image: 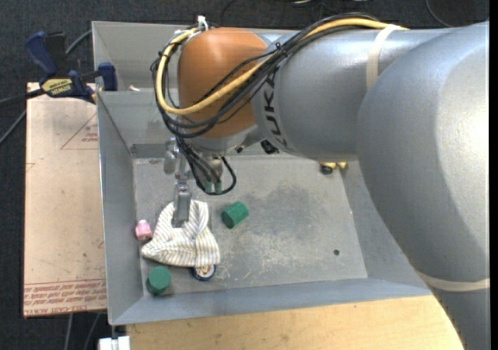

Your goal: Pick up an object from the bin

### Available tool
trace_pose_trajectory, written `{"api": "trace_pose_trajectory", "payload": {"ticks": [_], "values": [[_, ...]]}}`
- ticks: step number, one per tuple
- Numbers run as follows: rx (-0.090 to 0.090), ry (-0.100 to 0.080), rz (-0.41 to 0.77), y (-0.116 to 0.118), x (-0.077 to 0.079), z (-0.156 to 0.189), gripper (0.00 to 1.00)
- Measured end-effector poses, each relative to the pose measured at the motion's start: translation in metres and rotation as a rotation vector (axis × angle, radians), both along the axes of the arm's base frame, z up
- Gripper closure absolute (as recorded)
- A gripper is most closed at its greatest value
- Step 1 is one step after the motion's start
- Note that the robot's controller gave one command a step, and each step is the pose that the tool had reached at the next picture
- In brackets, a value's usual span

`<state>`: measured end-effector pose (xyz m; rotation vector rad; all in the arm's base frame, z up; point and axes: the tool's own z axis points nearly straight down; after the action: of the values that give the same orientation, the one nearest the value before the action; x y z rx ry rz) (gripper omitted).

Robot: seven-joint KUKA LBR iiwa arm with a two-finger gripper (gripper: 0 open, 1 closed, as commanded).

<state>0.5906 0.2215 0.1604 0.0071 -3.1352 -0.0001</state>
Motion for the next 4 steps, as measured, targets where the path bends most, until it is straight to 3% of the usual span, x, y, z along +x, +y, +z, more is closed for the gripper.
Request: {"api": "trace_pose_trajectory", "payload": {"ticks": [1, 2, 3, 4], "values": [[0.002, -0.007, -0.004, -0.001, 0.002, 0.005, 0.0], [0.003, -0.006, -0.015, -0.019, -0.003, -0.069, 0.0], [0.004, -0.009, 0.06, -0.05, 0.001, -0.09, 1.0], [0.004, -0.009, 0.059, -0.05, 0.001, -0.09, 1.0]]}}
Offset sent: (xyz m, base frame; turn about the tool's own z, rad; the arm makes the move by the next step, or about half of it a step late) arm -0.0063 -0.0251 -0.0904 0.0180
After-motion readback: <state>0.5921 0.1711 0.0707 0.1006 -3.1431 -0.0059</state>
